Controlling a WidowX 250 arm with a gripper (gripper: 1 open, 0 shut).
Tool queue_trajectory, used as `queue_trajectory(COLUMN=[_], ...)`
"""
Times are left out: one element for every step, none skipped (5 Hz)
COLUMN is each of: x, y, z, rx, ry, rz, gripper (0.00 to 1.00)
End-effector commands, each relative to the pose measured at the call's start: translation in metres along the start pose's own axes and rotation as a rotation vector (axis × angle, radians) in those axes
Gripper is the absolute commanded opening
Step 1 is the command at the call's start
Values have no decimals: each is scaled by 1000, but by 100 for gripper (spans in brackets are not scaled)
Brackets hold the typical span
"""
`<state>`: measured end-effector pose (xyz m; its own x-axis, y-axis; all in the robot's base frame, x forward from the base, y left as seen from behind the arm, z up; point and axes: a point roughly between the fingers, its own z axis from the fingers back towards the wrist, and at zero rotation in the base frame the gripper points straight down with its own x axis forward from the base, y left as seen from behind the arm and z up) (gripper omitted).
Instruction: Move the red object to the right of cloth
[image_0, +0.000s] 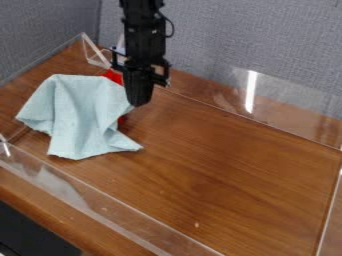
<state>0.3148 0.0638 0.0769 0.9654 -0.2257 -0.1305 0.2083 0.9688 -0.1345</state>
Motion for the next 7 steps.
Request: queue_trajectory(x=[-3,-4,-6,-4,-3,-2,-2], y=[-10,-14,-21,-12,-3,6,14], z=[24,19,7,8,8,9,13], rx=[41,36,29,39,50,59,71], ry=[-80,-77,-66,-73,-79,-88,-102], rz=[-37,-52,-79,-71,-62,-53,-46], gripper=[0,0,0,0,0,0,0])
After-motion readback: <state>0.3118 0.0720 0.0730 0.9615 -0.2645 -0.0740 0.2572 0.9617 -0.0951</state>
